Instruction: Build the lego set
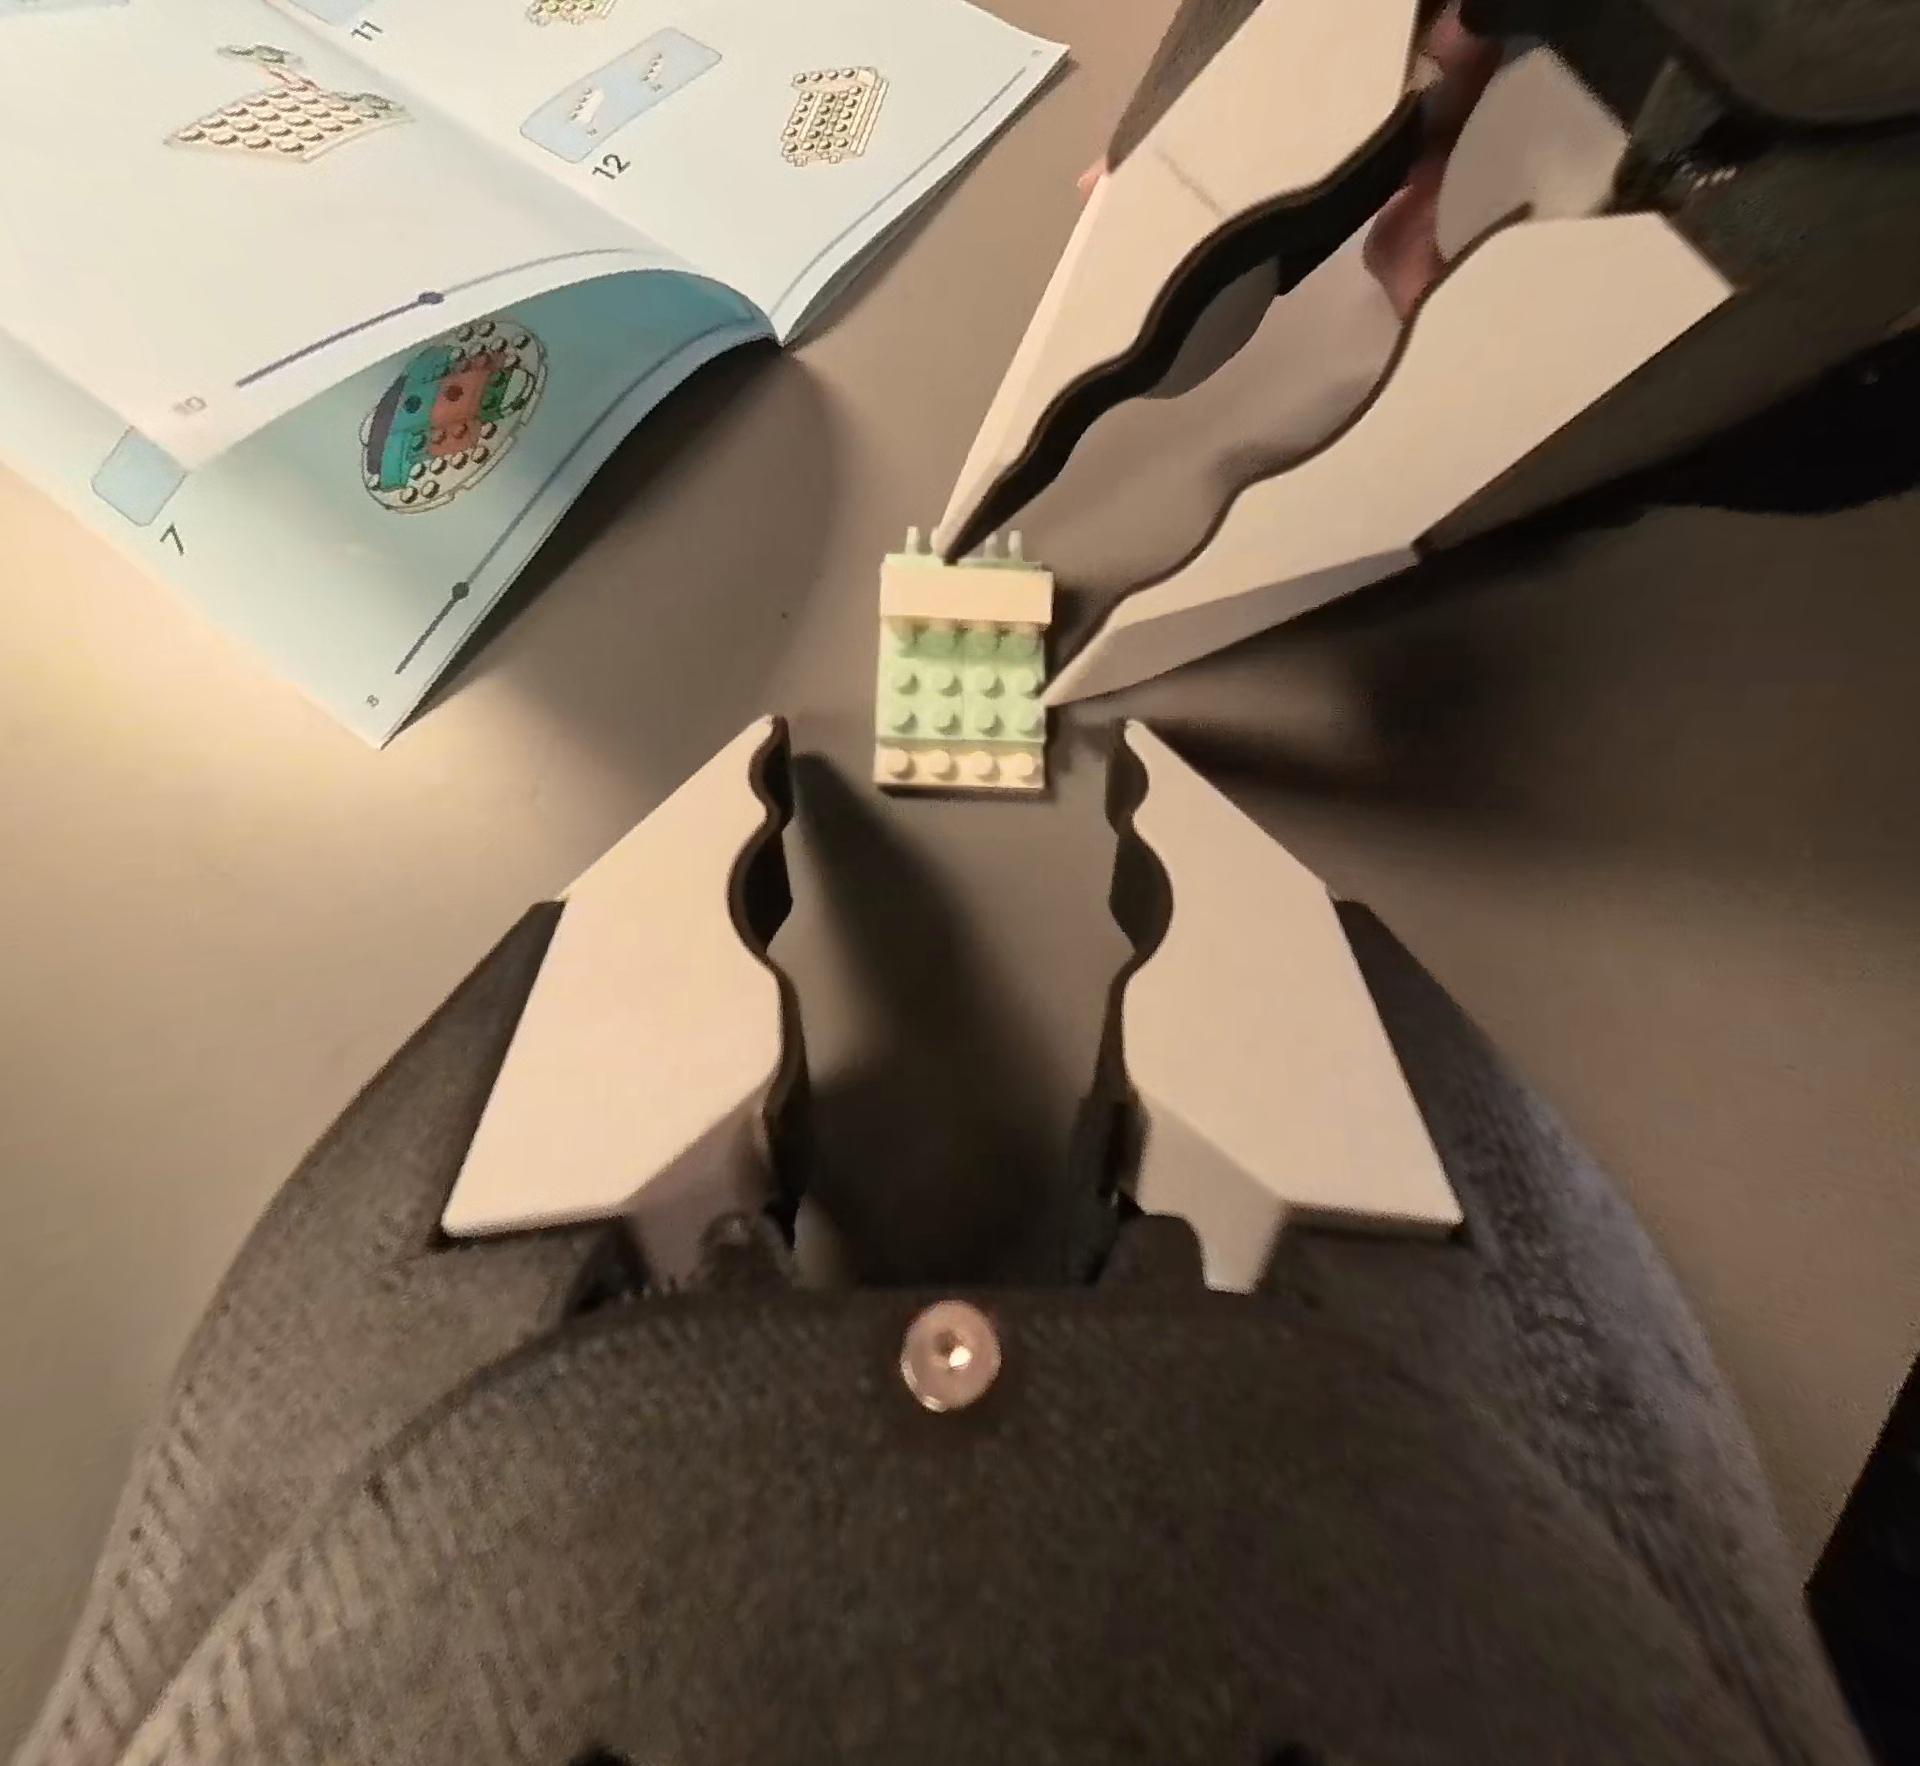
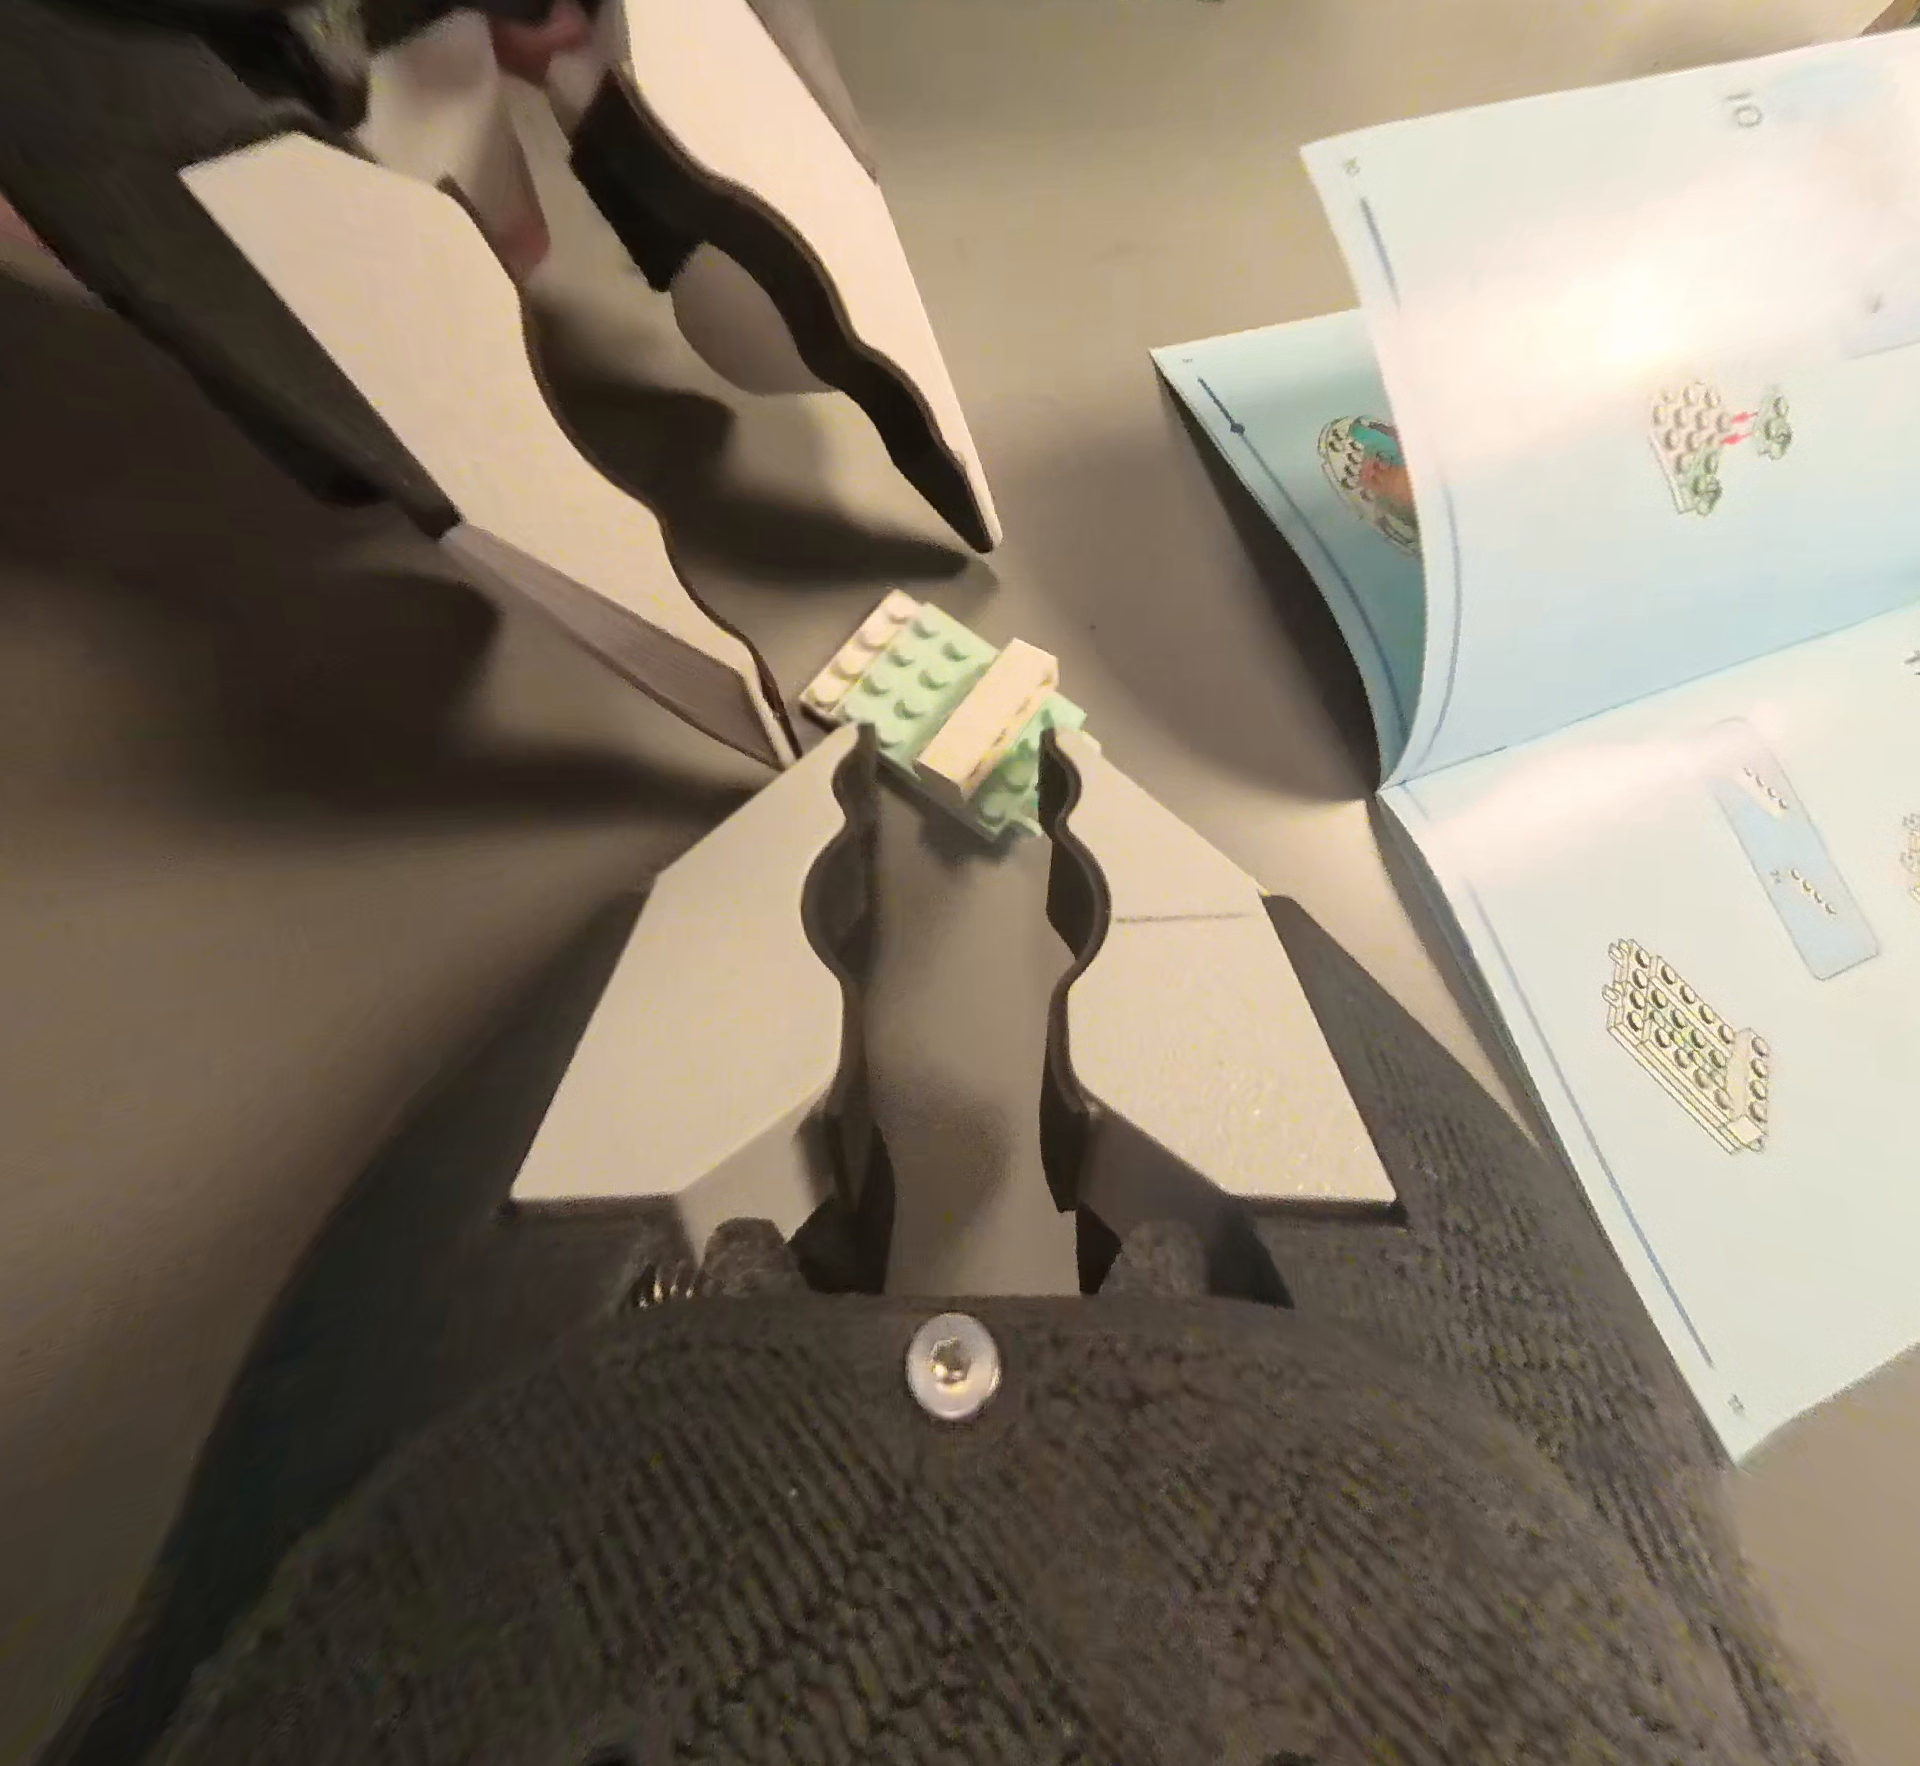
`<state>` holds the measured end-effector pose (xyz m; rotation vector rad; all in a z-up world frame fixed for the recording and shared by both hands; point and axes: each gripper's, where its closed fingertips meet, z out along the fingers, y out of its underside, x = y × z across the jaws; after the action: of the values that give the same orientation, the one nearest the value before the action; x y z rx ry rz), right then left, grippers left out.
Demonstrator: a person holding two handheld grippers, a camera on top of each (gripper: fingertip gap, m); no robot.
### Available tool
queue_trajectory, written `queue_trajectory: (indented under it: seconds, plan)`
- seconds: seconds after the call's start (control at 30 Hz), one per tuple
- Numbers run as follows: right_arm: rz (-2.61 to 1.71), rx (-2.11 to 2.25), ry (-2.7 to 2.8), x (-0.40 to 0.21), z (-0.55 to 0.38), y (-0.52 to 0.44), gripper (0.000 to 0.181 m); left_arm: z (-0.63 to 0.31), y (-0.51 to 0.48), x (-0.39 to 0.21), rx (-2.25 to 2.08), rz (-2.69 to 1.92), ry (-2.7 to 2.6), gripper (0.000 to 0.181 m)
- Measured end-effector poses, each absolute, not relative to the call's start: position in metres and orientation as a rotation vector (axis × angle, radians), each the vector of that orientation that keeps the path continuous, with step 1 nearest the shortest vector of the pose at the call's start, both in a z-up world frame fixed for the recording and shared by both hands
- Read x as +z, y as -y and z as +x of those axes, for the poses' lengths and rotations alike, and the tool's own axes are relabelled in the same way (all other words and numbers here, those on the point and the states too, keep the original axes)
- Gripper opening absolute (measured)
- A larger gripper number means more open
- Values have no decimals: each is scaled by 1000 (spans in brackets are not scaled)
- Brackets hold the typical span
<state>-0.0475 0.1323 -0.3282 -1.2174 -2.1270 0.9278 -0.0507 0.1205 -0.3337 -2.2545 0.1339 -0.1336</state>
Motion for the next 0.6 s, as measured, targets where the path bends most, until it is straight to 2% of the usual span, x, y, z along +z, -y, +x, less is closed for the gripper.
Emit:
queue_trajectory:
  seconds: [0.03,0.13,0.33,0.43,0.6]
  plan:
    - [-1221,923,2123,-329,-49,-131,26,-51,-120,-333,-134,-2254,-137,60]
    - [-1229,918,2108,-327,-50,-133,10,-52,-121,-330,-122,-2236,-141,60]
    - [-1069,1044,2003,-298,-47,-135,10,-45,-125,-299,-199,-2039,-175,49]
    - [-1101,1368,1996,-284,-37,-123,10,-42,-123,-274,-107,-1880,-316,48]
    - [-1305,1949,1975,-265,-18,-114,10,-29,-115,-253,348,-1649,-747,41]
